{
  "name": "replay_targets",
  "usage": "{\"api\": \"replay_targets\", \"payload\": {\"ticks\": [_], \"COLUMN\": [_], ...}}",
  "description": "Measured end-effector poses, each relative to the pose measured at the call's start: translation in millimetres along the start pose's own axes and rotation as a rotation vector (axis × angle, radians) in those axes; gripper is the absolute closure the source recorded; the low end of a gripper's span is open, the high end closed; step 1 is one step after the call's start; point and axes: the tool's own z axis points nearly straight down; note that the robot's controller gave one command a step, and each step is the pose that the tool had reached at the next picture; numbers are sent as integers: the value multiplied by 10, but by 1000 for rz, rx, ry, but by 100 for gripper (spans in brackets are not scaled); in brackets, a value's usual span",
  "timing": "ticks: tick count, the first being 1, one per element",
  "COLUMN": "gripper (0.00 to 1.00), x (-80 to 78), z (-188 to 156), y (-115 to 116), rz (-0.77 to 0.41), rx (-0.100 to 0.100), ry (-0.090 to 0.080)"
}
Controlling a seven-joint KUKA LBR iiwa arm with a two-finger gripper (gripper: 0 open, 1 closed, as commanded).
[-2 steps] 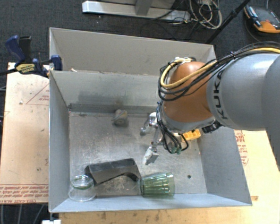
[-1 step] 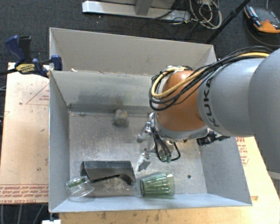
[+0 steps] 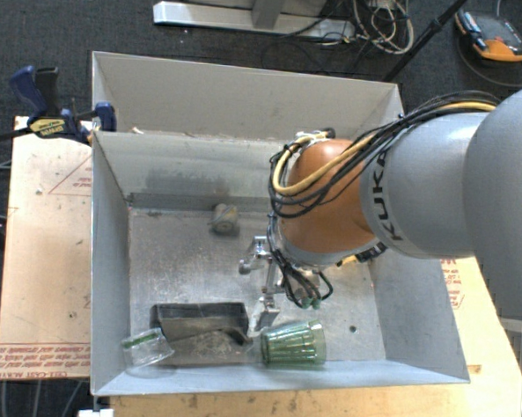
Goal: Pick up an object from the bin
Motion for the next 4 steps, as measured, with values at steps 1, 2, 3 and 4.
{"api": "replay_targets", "payload": {"ticks": [1,2,3,4], "gripper": [0,0,100,100], "x": [46,142,35,35], "z": [161,374,354,354], "y": [141,320,915,915], "rz": [-182,-55,-205,-204], "rx": [6,2,16,15], "ry": [10,-11,1,1]}}
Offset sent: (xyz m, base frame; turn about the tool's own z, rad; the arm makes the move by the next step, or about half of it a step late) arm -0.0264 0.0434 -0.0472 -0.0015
